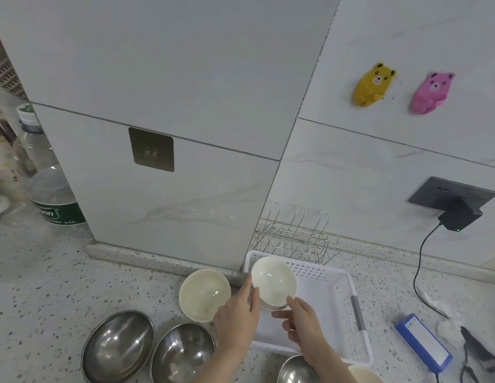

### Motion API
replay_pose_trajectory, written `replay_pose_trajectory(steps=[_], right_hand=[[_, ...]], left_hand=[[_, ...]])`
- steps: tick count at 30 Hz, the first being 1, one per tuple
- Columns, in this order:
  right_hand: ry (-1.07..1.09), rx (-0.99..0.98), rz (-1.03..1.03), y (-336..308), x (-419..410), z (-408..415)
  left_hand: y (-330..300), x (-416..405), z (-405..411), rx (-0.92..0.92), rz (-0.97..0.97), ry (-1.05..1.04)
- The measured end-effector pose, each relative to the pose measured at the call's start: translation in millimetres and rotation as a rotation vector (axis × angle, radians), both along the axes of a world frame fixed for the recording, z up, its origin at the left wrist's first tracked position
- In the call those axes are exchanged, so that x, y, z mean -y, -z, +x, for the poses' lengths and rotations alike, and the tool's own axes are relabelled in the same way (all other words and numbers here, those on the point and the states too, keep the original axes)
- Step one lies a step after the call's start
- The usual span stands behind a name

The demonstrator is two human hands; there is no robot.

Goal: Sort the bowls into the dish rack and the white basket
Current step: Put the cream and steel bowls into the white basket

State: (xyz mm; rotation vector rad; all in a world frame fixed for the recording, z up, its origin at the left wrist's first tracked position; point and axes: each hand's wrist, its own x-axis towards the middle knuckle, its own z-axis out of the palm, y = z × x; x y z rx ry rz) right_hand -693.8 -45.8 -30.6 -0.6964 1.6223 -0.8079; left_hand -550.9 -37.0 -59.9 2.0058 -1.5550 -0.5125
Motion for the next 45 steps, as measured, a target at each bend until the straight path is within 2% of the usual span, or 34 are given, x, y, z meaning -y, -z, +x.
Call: replay_pose_trajectory(steps=[6,18,20,24,27,29,32,34,37,40,45], right_hand=[[-0.042,-0.092,-0.051,2.8,-2.0,4.3],[-0.021,-0.124,-0.051,-2.6,-2.9,11.5],[-0.011,-0.123,-0.055,-5.5,-4.4,12.0],[0.078,-0.168,-0.142,-11.3,-14.1,9.0],[0.142,-0.18,-0.26,-17.5,-27.4,2.8],[0.184,-0.159,-0.313,-20.5,-39.7,-2.2],[0.272,-0.104,-0.354,-21.1,-64.3,-8.5],[0.321,-0.072,-0.36,-19.0,-81.8,-10.7],[0.35,-0.053,-0.347,-15.1,-102.9,-10.6],[0.365,-0.061,-0.36,-14.8,-117.5,-13.7],[0.43,-0.064,-0.356,-14.0,-136.9,-26.9]], left_hand=[[-0.9,1.5,-0.3,0.027,0.004,0.005],[-3.5,2.8,-1.4,0.031,0.059,0.004],[-7.1,2.4,-0.4,-0.043,0.07,0.005],[-11.5,-5.7,9.8,-0.452,0.031,-0.069],[-11.4,-13.2,30.6,-0.578,-0.033,-0.146],[-10.3,-14.0,54.1,-0.633,-0.083,-0.273],[-9.5,-12.7,93.4,-0.602,-0.079,-0.418],[-11.7,-11.2,109.1,-0.577,0.022,-0.382],[-16.1,-7.3,119.8,-0.324,0.21,-0.278],[-20.6,-4.6,125.0,-0.023,0.277,-0.192],[-22.9,1.1,127.9,0.08,0.4,-0.102]])
